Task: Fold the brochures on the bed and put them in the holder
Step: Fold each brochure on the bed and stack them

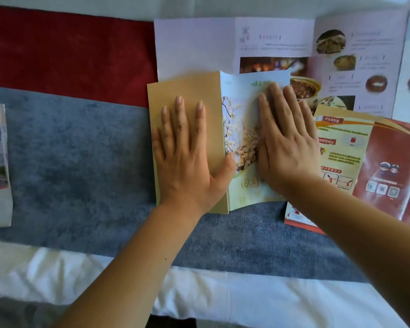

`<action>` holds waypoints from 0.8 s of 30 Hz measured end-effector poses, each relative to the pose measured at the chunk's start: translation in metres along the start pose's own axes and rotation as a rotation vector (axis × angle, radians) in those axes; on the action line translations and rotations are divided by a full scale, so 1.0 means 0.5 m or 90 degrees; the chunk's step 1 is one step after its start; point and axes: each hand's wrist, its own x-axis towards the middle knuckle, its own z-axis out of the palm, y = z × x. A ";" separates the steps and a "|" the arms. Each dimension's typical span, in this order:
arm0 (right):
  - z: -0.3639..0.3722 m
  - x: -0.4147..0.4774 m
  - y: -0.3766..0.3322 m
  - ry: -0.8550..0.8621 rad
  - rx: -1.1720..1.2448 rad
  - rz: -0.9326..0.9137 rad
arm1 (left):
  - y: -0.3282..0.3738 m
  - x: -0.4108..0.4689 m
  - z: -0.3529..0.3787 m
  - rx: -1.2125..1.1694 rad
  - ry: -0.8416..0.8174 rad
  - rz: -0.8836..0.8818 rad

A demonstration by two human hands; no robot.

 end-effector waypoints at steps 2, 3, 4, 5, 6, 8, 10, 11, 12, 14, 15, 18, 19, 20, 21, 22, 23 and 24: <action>0.001 0.002 0.000 -0.013 -0.012 0.004 | 0.002 0.003 0.008 0.009 -0.002 -0.005; 0.000 0.003 0.000 -0.017 -0.013 0.005 | 0.001 0.004 0.014 0.014 0.000 -0.005; 0.000 0.003 0.000 -0.020 -0.011 0.005 | 0.000 0.005 0.019 0.021 0.002 -0.003; -0.001 0.003 0.000 -0.023 -0.006 0.005 | -0.002 0.006 0.025 0.031 0.006 0.000; -0.003 0.004 0.000 -0.025 -0.001 0.004 | -0.005 0.007 0.031 0.044 0.011 0.003; -0.008 0.005 0.001 -0.030 0.003 0.002 | -0.015 0.007 0.042 0.078 0.018 0.006; -0.015 0.006 -0.003 -0.044 -0.001 0.004 | -0.028 0.007 0.051 0.113 0.027 0.004; -0.018 0.008 -0.007 -0.056 -0.006 0.006 | -0.035 0.007 0.055 0.125 0.033 0.003; -0.021 0.010 -0.012 -0.067 -0.016 0.007 | -0.042 0.007 0.059 0.132 0.042 0.004; -0.025 0.014 -0.028 -0.079 -0.047 0.004 | -0.050 0.007 0.063 0.136 0.062 0.009; -0.026 0.016 -0.037 -0.082 -0.061 0.000 | -0.054 0.006 0.064 0.135 0.070 0.012; -0.024 0.023 -0.068 -0.093 -0.068 -0.017 | -0.075 0.002 0.060 0.122 0.084 0.016; -0.022 0.025 -0.081 -0.099 -0.057 -0.018 | -0.087 -0.001 0.057 0.118 0.088 0.012; -0.019 0.026 -0.097 -0.105 -0.041 -0.017 | -0.100 -0.005 0.053 0.115 0.090 0.006; -0.014 0.027 -0.113 -0.110 -0.025 -0.015 | -0.115 -0.009 0.050 0.112 0.093 0.000; -0.009 0.026 -0.130 -0.115 -0.011 -0.011 | -0.129 -0.015 0.048 0.110 0.097 -0.004; -0.004 0.024 -0.147 -0.121 -0.001 -0.005 | -0.143 -0.021 0.045 0.109 0.101 -0.006; 0.003 0.020 -0.164 -0.126 0.002 -0.002 | -0.158 -0.028 0.041 0.111 0.103 -0.007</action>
